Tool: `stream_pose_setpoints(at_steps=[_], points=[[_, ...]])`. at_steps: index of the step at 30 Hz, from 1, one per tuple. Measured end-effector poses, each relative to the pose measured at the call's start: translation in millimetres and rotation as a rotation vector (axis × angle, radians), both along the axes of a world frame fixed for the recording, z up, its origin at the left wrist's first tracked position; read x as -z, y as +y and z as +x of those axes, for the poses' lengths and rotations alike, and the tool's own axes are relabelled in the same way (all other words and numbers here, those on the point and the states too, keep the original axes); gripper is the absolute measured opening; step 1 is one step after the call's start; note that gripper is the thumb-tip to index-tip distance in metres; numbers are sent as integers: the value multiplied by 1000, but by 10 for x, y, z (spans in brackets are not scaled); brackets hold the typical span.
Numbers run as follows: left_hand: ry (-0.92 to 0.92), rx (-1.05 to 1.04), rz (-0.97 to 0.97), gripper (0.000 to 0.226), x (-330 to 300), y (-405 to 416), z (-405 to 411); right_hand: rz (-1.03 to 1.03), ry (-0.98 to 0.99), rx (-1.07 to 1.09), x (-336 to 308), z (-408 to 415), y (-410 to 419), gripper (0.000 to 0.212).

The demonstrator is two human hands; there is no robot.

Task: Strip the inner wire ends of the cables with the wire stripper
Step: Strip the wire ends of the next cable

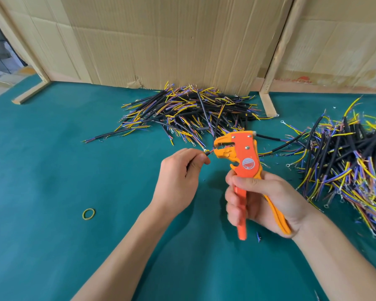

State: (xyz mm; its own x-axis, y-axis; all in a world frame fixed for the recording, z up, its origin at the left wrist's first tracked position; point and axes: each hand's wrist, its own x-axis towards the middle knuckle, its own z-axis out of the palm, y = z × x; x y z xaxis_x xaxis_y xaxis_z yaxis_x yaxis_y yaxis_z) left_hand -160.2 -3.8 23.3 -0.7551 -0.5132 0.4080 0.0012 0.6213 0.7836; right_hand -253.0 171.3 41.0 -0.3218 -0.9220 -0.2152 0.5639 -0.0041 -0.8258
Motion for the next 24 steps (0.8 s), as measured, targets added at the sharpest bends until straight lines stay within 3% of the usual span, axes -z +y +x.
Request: stream_pose_setpoints(at_steps=[6, 13, 19, 24], points=[[26, 21, 15, 20, 2, 43, -17, -31, 73, 277, 62, -92, -21, 31], [-61, 86, 46, 14, 25, 129, -17, -39, 176, 340, 113, -67, -82, 50], [-153, 336, 572, 41, -53, 62, -2, -52, 129, 372, 125, -136, -44, 45], [-327, 479, 690, 31, -46, -24, 68, -133, 61, 449, 121, -257, 22, 53]])
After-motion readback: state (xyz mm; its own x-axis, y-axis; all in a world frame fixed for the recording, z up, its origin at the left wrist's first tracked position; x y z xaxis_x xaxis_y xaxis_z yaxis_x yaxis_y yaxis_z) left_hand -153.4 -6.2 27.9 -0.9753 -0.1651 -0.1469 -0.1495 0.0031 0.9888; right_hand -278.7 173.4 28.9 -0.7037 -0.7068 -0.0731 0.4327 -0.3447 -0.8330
